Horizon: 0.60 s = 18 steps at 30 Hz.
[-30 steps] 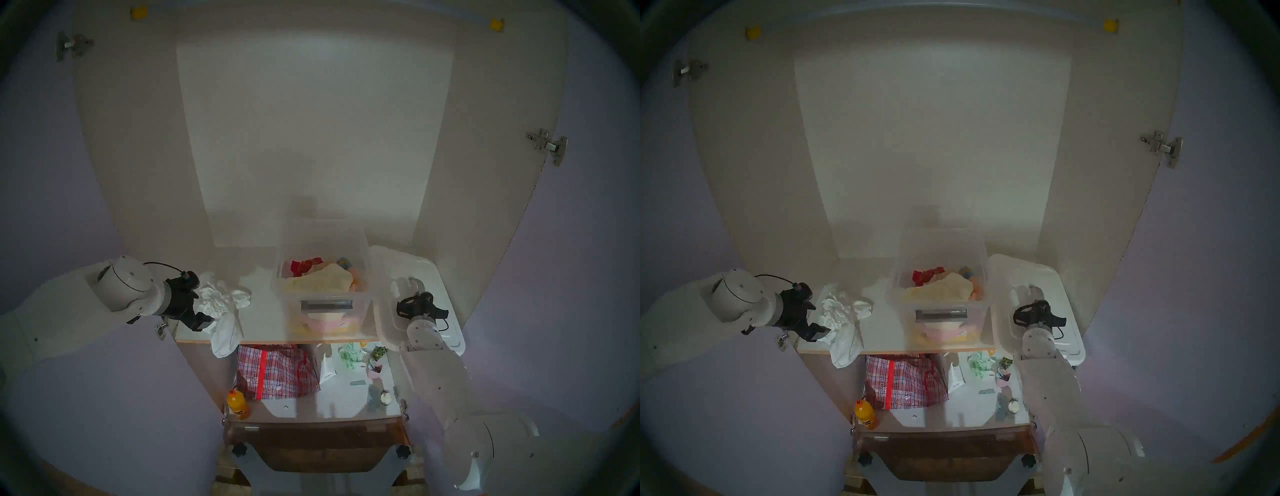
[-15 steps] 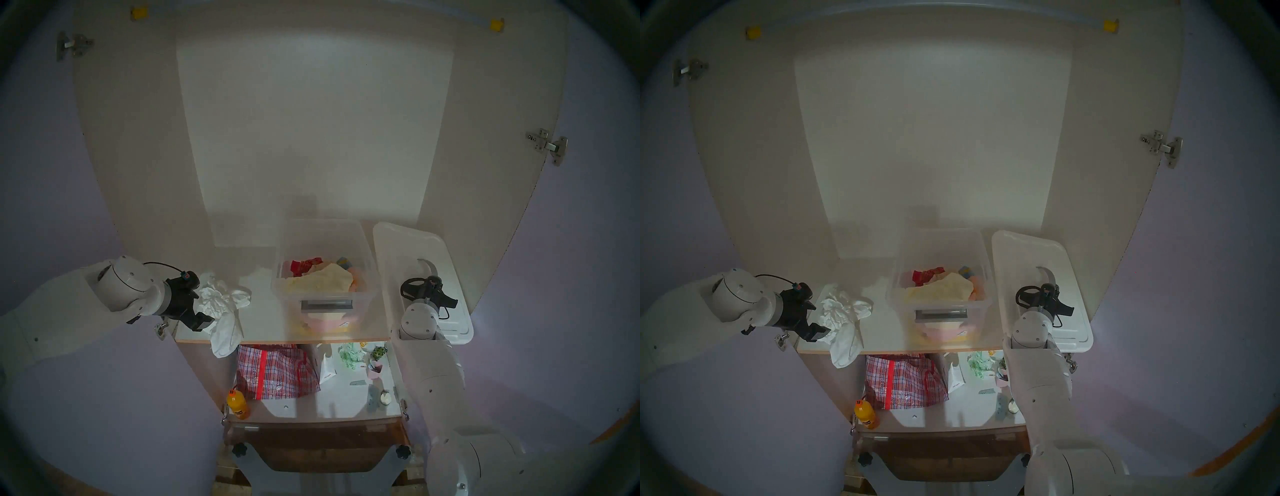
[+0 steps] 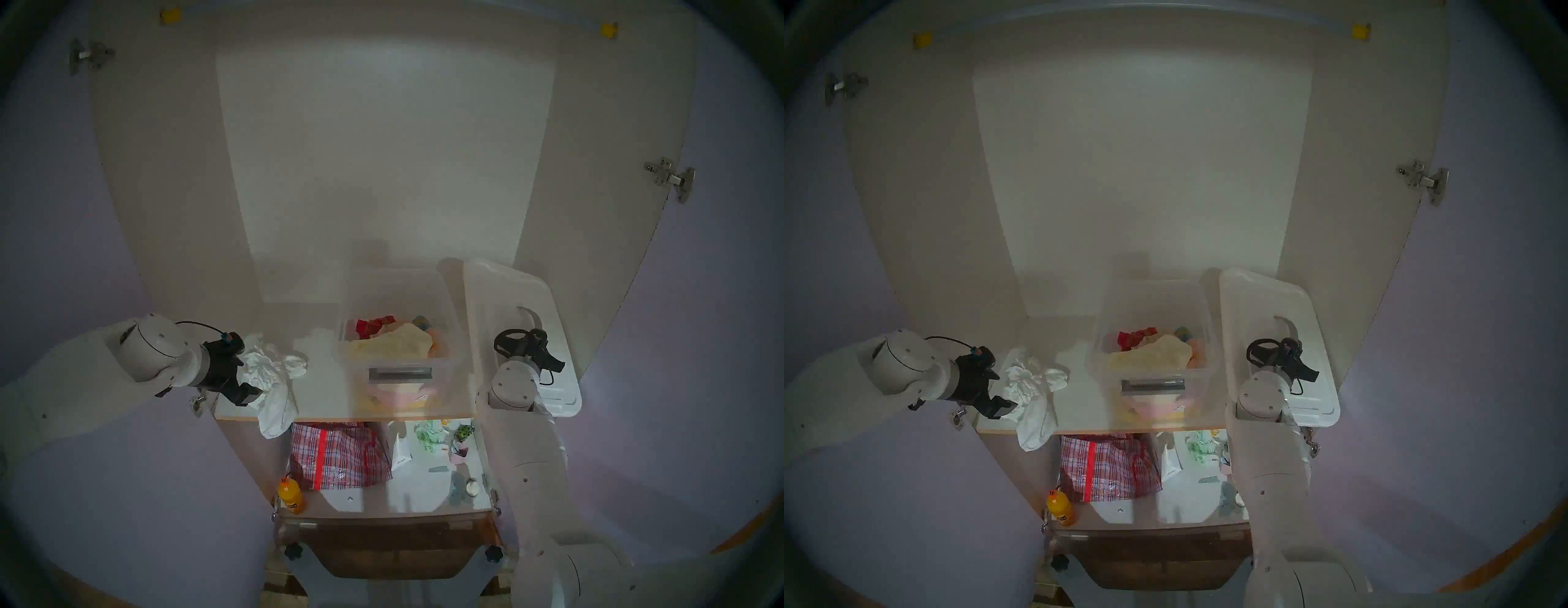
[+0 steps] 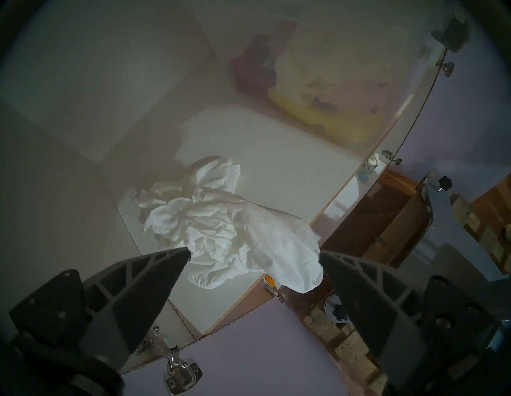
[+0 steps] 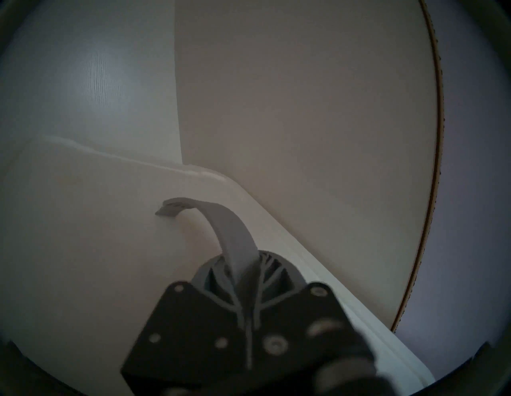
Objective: Take clothing out of the storage bin and put the lid back on the bin
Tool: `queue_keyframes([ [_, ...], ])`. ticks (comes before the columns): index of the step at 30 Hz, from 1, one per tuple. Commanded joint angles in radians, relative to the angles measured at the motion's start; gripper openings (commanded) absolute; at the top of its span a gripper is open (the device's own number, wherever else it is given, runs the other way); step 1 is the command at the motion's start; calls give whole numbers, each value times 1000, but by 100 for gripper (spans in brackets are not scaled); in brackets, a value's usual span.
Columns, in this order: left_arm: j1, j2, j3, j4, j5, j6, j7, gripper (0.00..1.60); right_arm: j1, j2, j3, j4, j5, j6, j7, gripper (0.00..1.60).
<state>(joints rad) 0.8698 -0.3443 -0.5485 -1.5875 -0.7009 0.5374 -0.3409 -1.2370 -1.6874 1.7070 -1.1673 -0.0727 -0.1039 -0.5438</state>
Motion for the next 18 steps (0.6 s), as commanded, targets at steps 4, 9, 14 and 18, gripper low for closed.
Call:
queue_keyframes([
  [4,-24,5,-20,-8,0,-7,-4,160,-13,-33,-8,-173,40,91,13,0],
  [9,-24,5,-20,-8,0,-7,-4,160,-65,-5,-86,-283,68,157,40,0],
  [14,-24,5,-20,-8,0,-7,-4,160,-149,39,-231,-416,113,231,-35,0],
  [18,-24,5,-20,-8,0,-7,-4,160,-191,56,-315,-474,109,258,-120,0],
])
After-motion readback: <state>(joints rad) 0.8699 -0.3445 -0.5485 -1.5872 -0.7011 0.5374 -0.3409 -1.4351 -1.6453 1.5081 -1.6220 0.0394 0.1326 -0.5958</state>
